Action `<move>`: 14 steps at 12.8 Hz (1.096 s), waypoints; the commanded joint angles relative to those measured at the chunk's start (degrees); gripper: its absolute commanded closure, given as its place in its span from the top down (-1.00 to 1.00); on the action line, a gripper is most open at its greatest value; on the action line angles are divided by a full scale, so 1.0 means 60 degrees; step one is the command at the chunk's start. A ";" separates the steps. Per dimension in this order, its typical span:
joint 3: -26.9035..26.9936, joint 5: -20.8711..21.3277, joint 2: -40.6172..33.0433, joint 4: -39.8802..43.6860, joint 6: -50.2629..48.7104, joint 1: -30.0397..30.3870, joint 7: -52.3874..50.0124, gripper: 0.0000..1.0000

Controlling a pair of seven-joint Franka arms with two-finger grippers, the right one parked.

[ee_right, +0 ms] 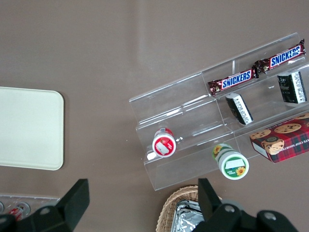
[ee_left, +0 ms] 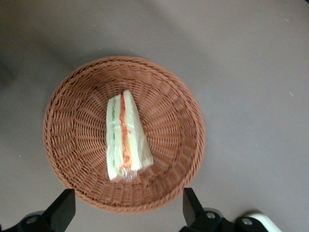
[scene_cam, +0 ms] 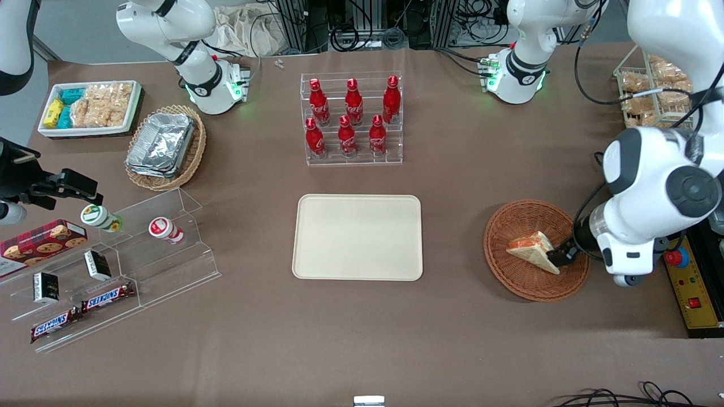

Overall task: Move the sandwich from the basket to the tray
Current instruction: 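Lower the left gripper and close it on the wrapped sandwich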

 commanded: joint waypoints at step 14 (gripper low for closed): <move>0.0026 0.0379 0.0889 -0.1440 0.1789 0.0091 -0.1982 1.00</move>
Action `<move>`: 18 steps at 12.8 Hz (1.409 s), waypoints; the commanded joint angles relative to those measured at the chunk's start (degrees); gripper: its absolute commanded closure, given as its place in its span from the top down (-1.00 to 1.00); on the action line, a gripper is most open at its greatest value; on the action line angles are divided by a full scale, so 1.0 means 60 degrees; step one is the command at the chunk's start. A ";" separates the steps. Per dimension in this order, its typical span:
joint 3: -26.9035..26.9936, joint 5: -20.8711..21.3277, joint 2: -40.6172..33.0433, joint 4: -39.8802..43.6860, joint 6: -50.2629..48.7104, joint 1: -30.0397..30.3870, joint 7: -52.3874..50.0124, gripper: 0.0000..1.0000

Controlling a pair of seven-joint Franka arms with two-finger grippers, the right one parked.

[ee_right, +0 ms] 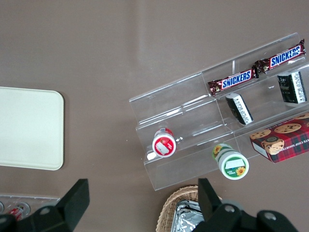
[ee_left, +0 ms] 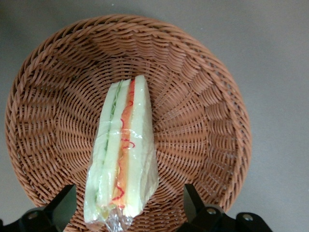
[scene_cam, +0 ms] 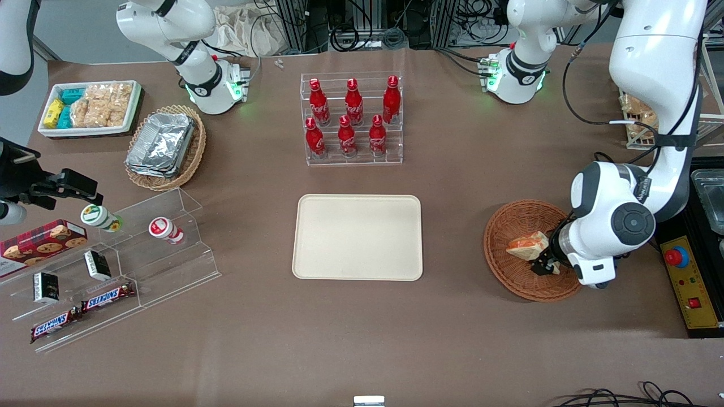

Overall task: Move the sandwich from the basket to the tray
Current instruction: 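Lower the left gripper and close it on the wrapped sandwich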

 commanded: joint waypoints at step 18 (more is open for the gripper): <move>0.0051 0.0000 0.0230 -0.1052 0.1787 0.0099 -0.0414 0.78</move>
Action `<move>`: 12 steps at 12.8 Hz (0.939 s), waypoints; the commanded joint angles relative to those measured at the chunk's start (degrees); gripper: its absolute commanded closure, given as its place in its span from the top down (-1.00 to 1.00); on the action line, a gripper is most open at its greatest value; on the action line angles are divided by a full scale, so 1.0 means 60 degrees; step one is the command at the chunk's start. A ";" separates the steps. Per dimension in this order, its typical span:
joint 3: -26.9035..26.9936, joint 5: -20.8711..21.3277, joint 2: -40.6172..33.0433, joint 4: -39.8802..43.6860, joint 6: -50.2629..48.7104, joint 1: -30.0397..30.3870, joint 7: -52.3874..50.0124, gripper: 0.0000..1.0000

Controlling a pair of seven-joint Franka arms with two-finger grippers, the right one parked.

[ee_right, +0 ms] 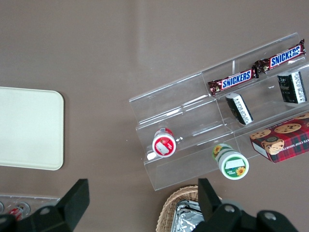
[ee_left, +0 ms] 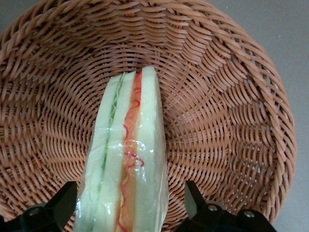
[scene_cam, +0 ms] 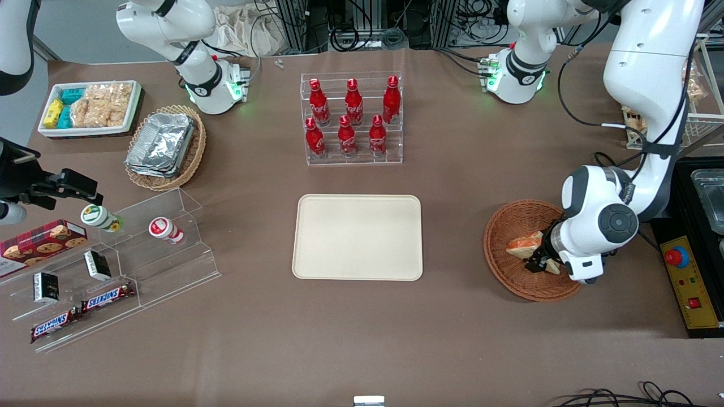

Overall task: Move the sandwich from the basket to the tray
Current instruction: 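Lower the left gripper and close it on the wrapped sandwich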

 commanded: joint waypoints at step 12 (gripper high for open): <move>-0.0079 0.0091 -0.0646 0.1483 -0.1921 0.0057 -0.0411 -1.00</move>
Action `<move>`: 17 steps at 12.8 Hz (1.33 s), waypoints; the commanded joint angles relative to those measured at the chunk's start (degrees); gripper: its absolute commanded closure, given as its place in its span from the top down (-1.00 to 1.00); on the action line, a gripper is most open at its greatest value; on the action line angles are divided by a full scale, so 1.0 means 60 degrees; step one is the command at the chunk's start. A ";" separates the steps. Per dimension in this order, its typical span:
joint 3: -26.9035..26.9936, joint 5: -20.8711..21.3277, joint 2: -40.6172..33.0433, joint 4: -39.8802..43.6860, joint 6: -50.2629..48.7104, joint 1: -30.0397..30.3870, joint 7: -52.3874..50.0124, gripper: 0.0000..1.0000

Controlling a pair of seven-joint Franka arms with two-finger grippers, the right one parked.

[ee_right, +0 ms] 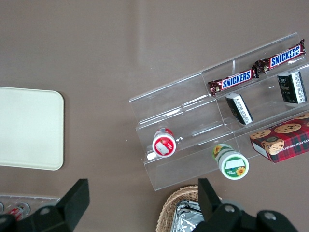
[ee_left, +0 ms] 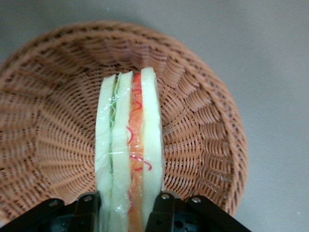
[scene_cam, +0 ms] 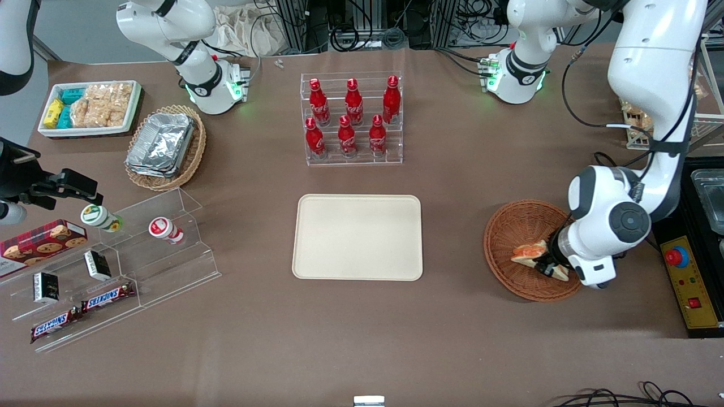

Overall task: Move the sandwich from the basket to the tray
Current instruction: 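Lift the sandwich and carry it over the white tray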

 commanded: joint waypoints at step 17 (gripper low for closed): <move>-0.3314 0.0476 0.0353 0.2721 -0.2573 -0.2103 0.3317 -1.00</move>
